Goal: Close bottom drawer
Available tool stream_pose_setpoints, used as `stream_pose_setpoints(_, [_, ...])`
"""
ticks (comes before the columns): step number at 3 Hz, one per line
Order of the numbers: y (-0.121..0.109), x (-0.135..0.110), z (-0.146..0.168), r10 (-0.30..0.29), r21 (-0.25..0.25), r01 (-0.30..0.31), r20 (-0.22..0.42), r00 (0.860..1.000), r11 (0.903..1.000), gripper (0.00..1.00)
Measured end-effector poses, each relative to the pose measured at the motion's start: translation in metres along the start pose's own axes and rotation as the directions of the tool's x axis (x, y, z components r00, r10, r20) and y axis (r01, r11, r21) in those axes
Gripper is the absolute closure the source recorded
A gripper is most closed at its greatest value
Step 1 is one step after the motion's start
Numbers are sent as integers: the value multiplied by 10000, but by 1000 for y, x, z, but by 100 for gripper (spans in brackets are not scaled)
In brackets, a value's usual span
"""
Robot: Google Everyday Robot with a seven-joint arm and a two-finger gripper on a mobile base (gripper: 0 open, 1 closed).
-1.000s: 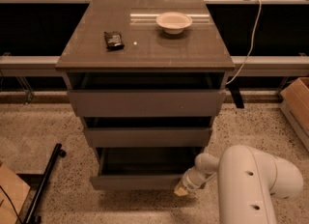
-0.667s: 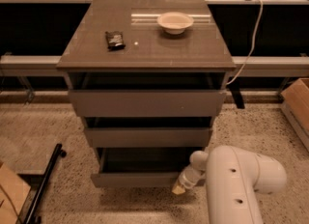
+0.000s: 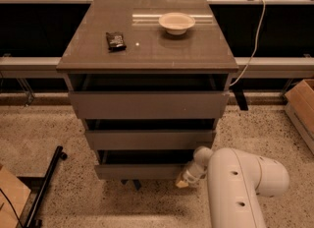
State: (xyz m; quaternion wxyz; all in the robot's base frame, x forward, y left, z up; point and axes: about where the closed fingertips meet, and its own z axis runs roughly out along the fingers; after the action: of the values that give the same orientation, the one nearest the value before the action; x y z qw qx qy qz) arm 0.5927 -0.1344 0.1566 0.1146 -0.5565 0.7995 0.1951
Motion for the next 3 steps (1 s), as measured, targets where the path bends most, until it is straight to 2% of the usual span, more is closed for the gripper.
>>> stream_pose_setpoints(1, [-53,-18,-25,-463,1152,424,319,9984,9924,100])
stream_pose_setpoints(3, [-49,-18,-20,-449,1052,414,310,9985,9936,58])
